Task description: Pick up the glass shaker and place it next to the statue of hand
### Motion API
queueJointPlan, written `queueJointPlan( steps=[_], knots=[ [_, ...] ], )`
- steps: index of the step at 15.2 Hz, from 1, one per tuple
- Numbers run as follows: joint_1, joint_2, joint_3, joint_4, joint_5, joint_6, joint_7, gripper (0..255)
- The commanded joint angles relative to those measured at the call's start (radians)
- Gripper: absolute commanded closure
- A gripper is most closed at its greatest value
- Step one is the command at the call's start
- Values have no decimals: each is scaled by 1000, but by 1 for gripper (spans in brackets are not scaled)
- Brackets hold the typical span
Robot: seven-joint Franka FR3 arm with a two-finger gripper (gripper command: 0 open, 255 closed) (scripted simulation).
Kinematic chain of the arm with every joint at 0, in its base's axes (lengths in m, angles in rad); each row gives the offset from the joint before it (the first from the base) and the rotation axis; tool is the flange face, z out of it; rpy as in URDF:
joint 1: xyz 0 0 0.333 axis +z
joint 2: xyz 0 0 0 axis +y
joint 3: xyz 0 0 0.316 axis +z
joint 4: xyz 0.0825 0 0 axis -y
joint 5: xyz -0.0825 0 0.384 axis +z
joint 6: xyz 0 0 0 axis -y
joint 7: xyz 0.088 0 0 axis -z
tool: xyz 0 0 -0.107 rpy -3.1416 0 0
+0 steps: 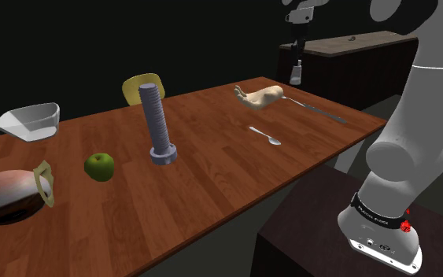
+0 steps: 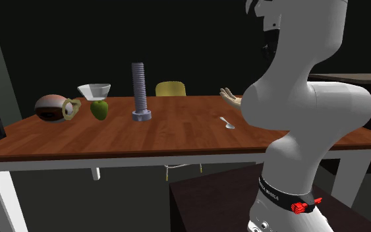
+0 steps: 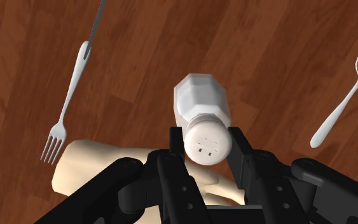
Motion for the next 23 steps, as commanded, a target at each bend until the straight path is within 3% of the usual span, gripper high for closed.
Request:
queueJointPlan(
  steps=[1, 23],
  knots=[
    [-1, -2, -1, -29, 0, 28, 0, 255],
    [-2, 26, 1, -290, 0, 315, 21, 255]
  ],
)
